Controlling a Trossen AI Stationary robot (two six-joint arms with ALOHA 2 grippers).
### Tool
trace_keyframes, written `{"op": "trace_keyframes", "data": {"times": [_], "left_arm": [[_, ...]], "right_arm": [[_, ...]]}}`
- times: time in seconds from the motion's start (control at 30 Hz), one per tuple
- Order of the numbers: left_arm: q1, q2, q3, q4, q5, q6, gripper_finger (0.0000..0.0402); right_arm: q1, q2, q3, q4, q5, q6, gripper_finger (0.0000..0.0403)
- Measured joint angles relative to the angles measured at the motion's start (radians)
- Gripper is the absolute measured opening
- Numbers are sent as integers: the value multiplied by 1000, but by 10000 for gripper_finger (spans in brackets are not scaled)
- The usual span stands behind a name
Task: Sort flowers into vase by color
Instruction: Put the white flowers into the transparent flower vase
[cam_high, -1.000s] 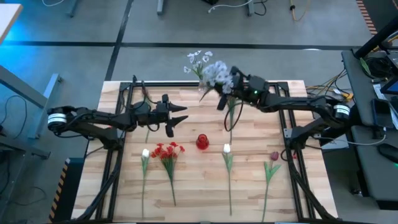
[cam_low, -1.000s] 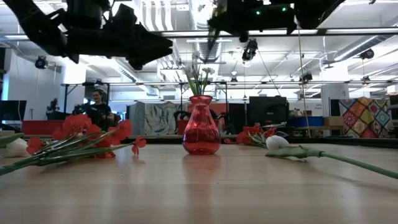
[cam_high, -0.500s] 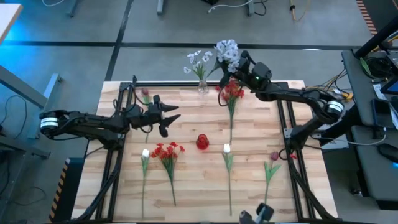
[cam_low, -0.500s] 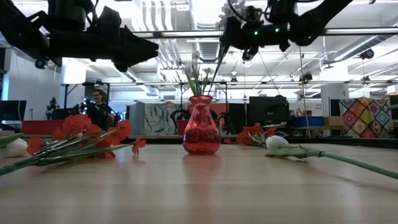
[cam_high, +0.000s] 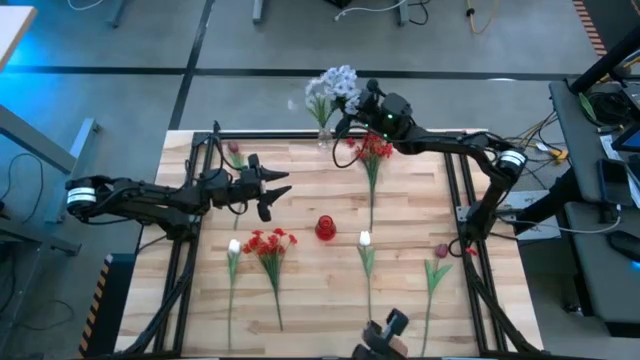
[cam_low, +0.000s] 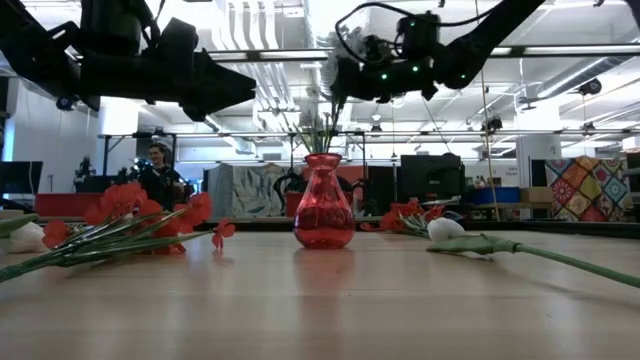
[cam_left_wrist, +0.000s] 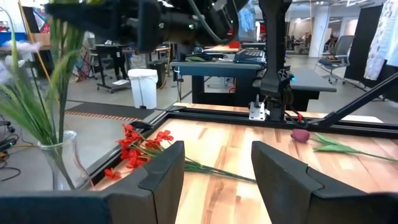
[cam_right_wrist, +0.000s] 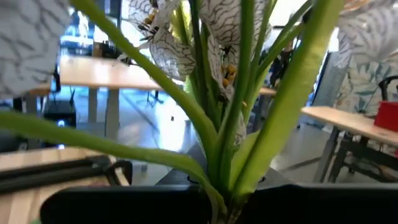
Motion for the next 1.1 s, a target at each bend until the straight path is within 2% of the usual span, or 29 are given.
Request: {"op": "trace_keyframes", "data": {"times": [0.33, 0.77, 1.1], "left_arm": [[-2, 6, -1, -3, 2, 0, 172], [-2, 6, -1, -4, 2, -3, 172], [-2, 6, -1, -4, 2, -2, 172]], "right_arm": [[2, 82, 114, -111, 1, 16, 21], [3, 68, 228, -420, 2, 27, 159], [8, -9, 266, -570, 1, 53, 200]]}}
